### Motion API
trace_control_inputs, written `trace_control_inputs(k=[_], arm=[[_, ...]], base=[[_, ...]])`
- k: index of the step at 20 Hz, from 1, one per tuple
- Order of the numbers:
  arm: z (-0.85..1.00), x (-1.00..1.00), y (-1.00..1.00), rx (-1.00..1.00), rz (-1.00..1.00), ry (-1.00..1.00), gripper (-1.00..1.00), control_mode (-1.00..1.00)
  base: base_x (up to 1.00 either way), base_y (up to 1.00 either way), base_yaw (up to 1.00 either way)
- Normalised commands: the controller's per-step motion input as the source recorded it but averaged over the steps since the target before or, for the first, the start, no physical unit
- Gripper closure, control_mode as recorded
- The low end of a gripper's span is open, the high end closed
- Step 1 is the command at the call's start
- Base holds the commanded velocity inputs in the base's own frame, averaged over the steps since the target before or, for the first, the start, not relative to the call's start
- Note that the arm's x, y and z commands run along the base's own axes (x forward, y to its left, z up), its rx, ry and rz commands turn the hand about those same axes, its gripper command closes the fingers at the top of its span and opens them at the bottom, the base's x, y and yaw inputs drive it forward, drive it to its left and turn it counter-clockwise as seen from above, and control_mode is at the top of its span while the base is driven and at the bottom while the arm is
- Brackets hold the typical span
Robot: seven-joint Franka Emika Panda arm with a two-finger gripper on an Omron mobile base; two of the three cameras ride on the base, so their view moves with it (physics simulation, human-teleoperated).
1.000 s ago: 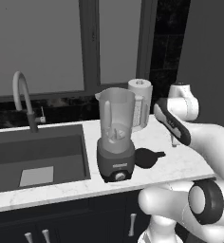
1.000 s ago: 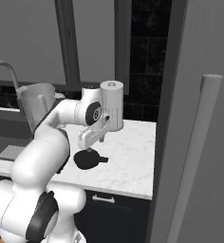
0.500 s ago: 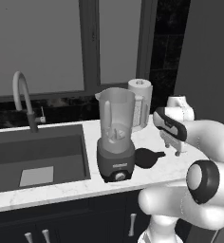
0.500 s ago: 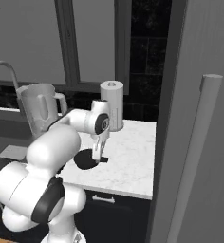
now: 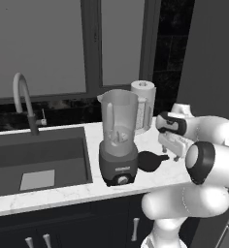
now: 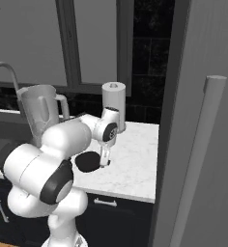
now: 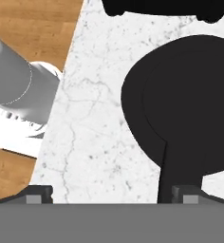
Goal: Close the lid blender by securely placing the lid on top.
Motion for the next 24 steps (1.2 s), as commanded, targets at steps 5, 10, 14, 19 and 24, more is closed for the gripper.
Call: trace_control_inputs(k=[5, 10, 14, 19, 24], arm=[[-0.36, 0.09, 0.00, 0.01, -0.03, 0.00, -1.00, -1.00], [-0.36, 0.06, 0.00, 0.00, -0.03, 0.00, -1.00, -1.00], [-0.16, 0.21, 0.00, 0.00, 0.00, -0.04, -1.00, -1.00], [-0.02, 0.22, 0.00, 0.00, -0.01, -0.13, -1.00, -1.00], [-0.06, 0.07, 0.03, 0.00, 0.00, -0.16, -1.00, -1.00]], base=[[0.00, 0.00, 0.00], [0.00, 0.00, 0.00], [0.00, 0.00, 0.00], [0.00, 0.00, 0.00], [0.00, 0.00, 0.00]])
